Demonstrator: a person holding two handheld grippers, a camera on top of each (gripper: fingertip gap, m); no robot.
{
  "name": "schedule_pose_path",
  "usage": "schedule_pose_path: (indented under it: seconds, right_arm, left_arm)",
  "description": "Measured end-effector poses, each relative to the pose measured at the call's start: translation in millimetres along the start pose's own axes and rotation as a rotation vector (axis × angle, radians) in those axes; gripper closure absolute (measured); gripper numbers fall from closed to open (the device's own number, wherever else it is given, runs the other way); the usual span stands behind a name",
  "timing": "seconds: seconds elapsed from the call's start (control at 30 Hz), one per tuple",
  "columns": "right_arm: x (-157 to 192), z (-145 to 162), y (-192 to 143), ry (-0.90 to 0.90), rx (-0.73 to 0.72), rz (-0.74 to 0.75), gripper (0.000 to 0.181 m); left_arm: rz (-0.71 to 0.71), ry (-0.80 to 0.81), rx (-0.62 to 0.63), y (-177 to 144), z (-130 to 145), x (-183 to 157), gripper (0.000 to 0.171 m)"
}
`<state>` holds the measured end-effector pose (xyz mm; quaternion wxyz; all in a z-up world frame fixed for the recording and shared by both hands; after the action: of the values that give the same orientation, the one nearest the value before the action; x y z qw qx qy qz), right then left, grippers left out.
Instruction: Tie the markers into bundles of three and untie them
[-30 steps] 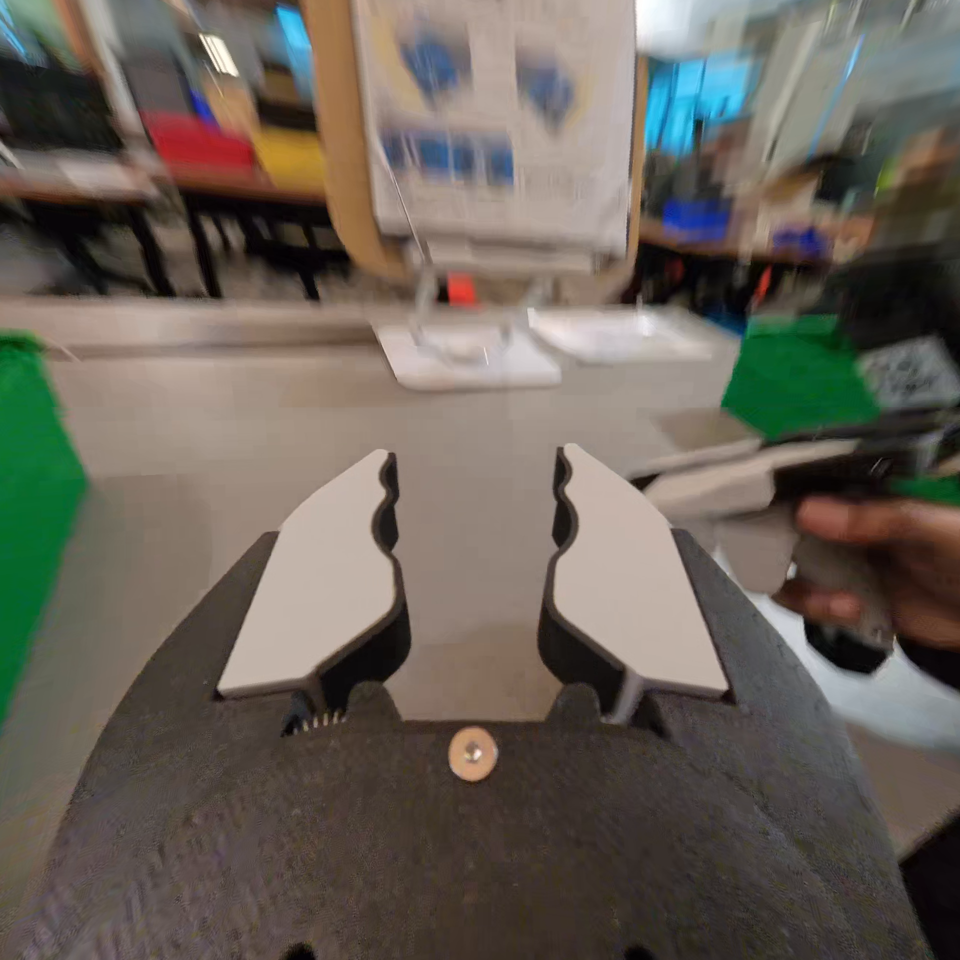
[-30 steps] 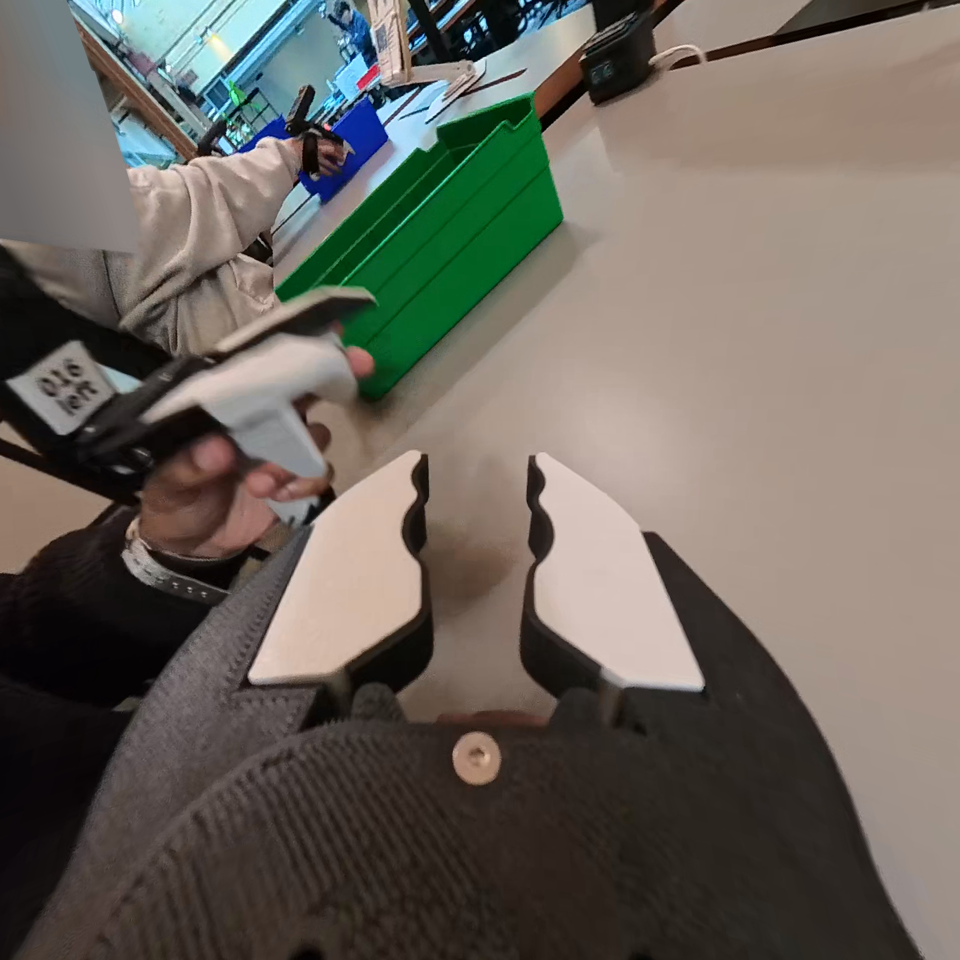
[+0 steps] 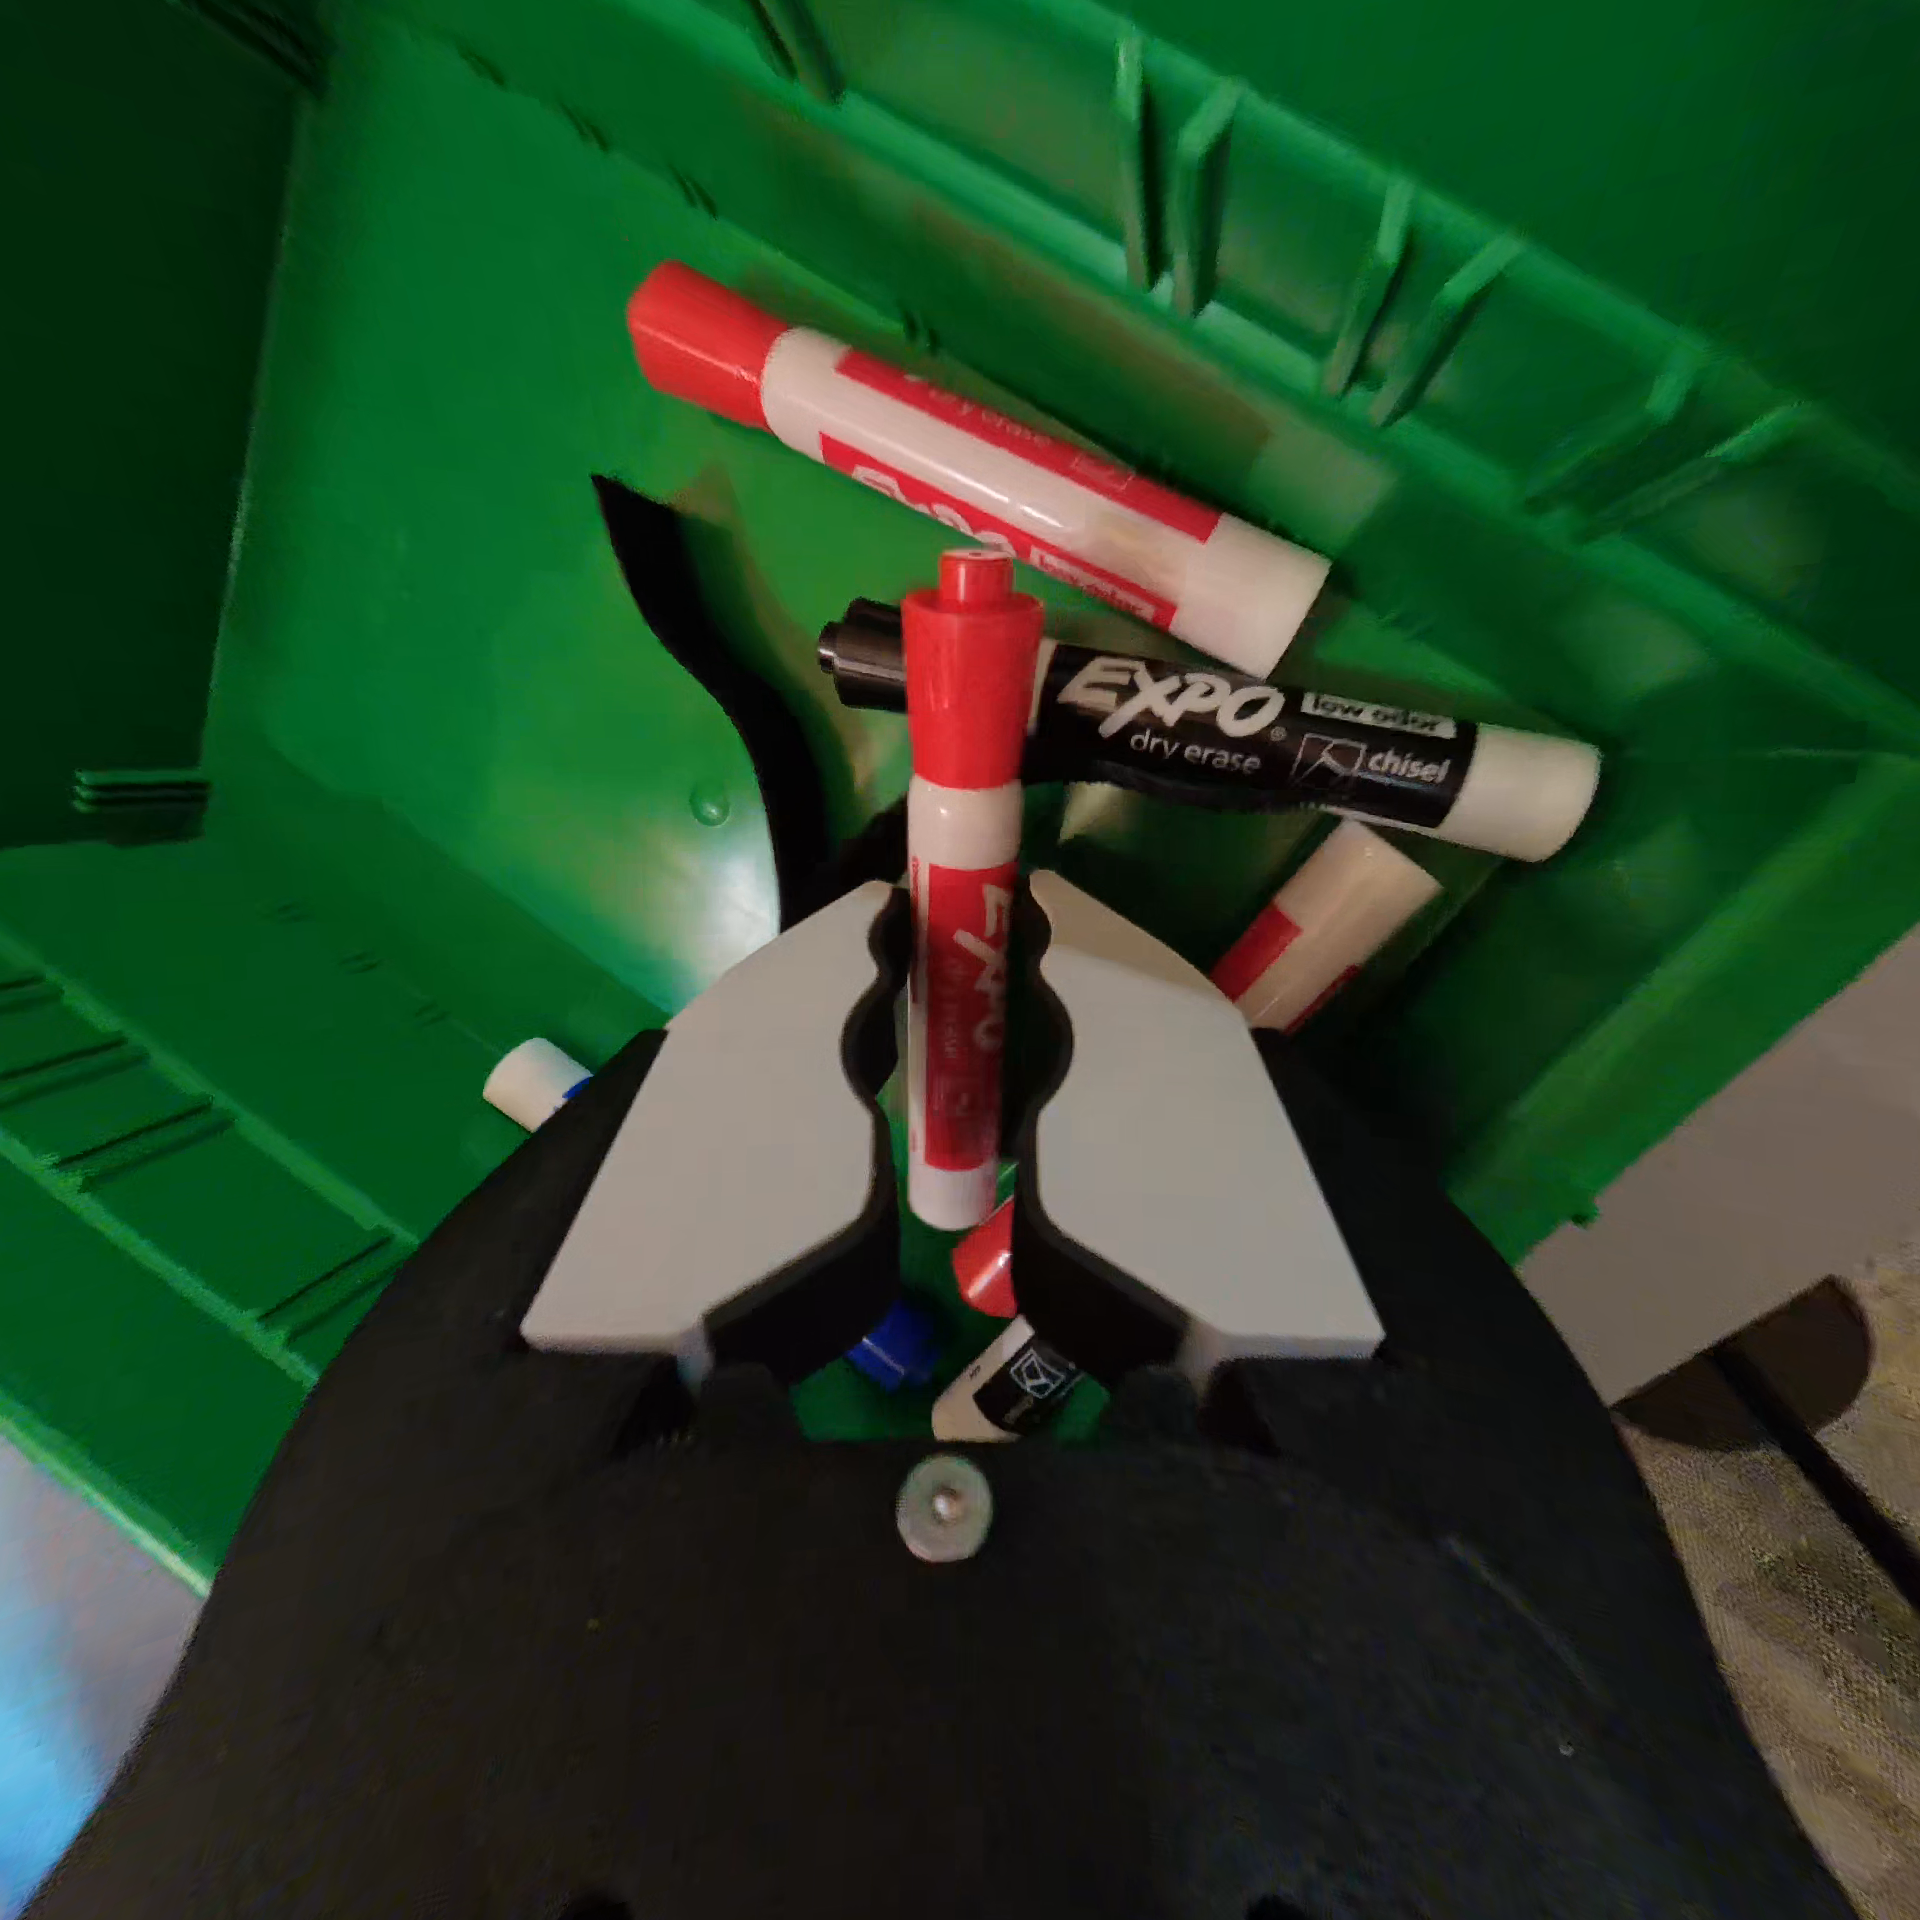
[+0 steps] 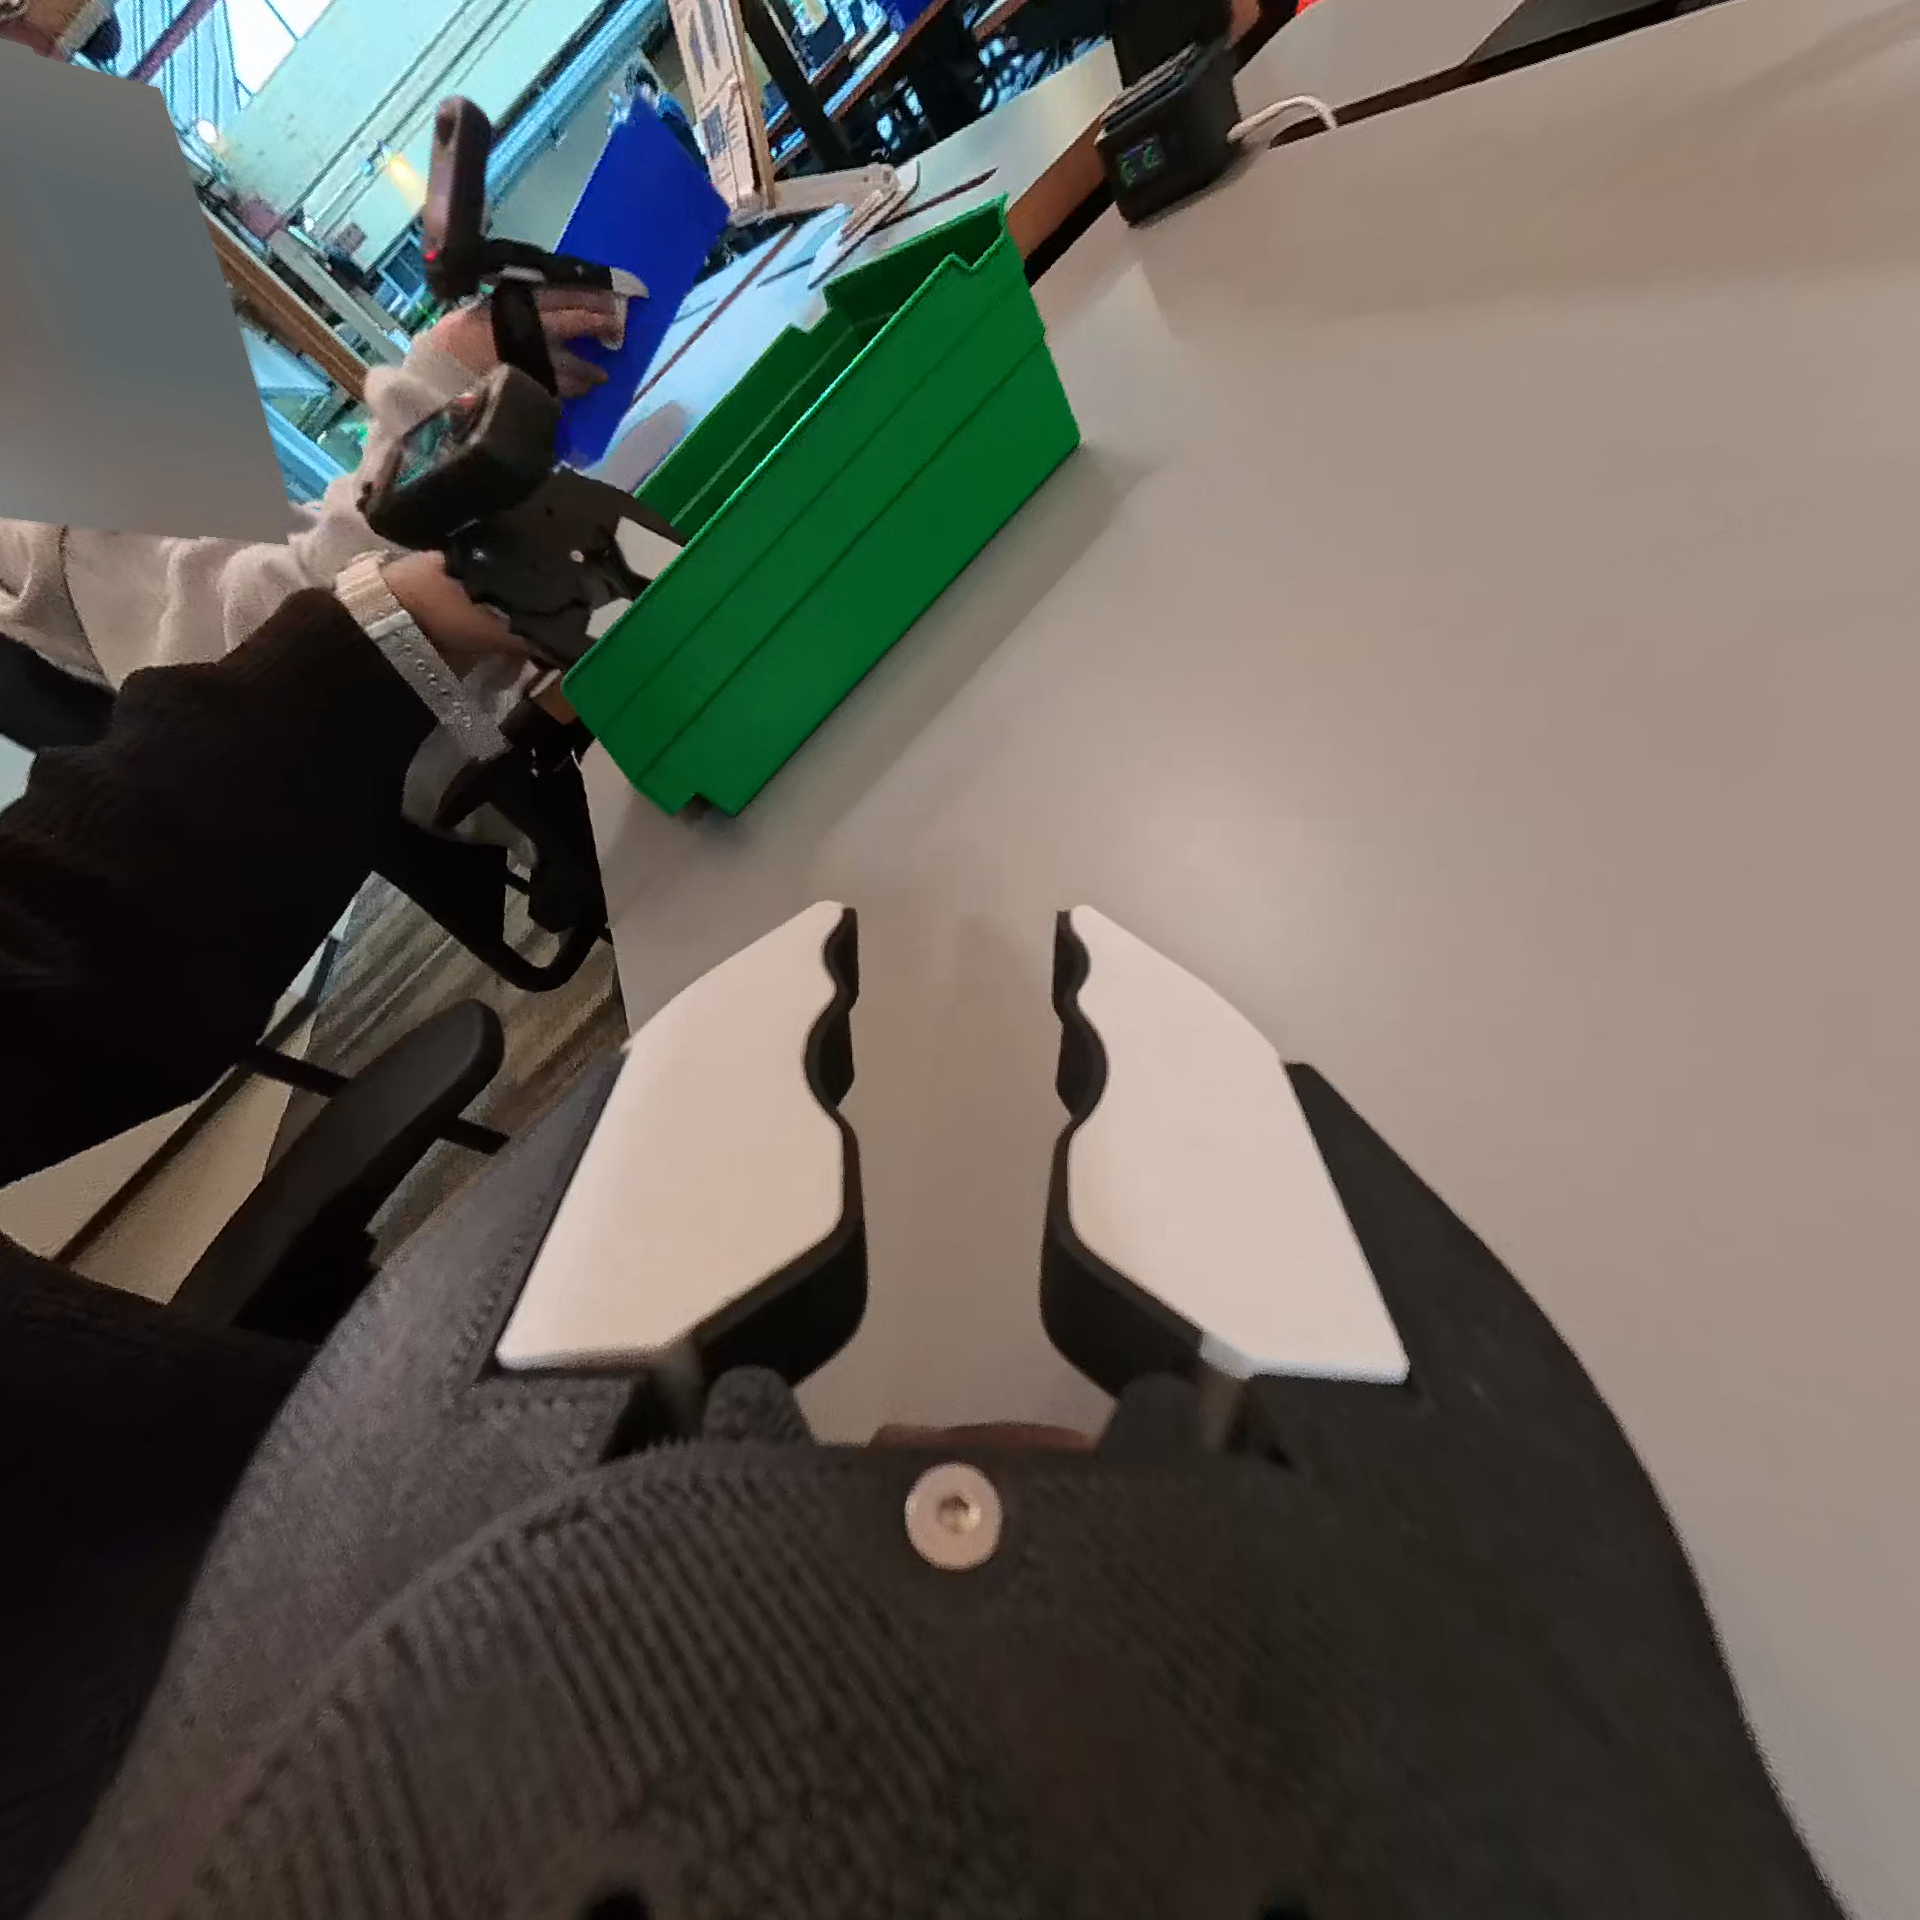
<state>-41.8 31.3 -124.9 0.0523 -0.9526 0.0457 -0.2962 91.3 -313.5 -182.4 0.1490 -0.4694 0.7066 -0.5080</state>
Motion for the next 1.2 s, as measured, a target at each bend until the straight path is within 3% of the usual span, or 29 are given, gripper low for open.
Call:
schedule_pose_path:
  seconds: [0.13,0.2,0.3,0.4,0.57,0.7,0.77,0.87,1.03,1.1,1.2]
  right_arm:
    - [-3.8,-8.8,-8.4,0.0,-0.033,0.014,0.145]
    - [-2.3,-12.3,-9.0,-0.008,-0.036,0.004,0.145]
    - [4.0,-18.1,-9.6,-0.068,-0.029,-0.016,0.145]
    - [17.1,-27.0,-12.8,-0.184,-0.044,-0.066,0.144]
    - [19.6,-31.5,-18.8,-0.263,-0.064,-0.082,0.132]
    - [7.3,-22.5,-17.7,-0.167,-0.021,-0.063,0.127]
    - [3.1,-18.9,-18.1,-0.147,-0.013,-0.037,0.134]
    - [1.8,-12.1,-20.4,-0.184,0.018,-0.019,0.16]
    - [6.0,-9.3,-26.0,-0.238,0.023,0.01,0.162]
    - [5.3,-17.0,-32.1,-0.224,-0.023,0.025,0.162]
    - [2.4,-30.9,-45.8,-0.139,-0.106,0.005,0.162]
  left_arm:
    - [-0.11,-0.077,-0.221,-51.7,-48.1,23.8,0.149]
    - [-0.186,-0.089,-0.331,-87.6,-88.2,29.8,0.15]
    - [-0.224,-0.016,-0.42,-117.9,-160.0,5.3,0.15]
    - [-0.197,0.157,-0.398,-94.9,-219.8,-45.7,0.15]
    - [-0.04,0.304,-0.407,9.3,-279.6,-136.7,0.149]
    - [-0.012,0.278,-0.477,48.3,-302.8,-179.5,0.149]
    - [0.0,0.307,-0.496,49.9,-305.7,-192.9,0.148]
    - [0.047,0.283,-0.58,41.4,-313.0,-208.9,0.149]
    - [0.105,0.272,-0.672,43.6,-314.5,-220.6,0.146]
    - [0.121,0.2,-0.745,44.3,-316.6,-222.4,0.083]
    - [0.239,-0.054,-0.791,46.5,-313.5,-224.9,0.077]
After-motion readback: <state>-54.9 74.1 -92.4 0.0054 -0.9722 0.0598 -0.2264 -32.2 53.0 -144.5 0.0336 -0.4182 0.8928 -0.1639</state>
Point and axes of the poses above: each gripper's, where its closed fingertips meet, y out along the fingers, z out of its underside, x = y × z across the jaws, the point moved 1 cm from there along -y, back along the fingers, and after that the axes turned 10 degrees about -x, right-handed, at the moved point
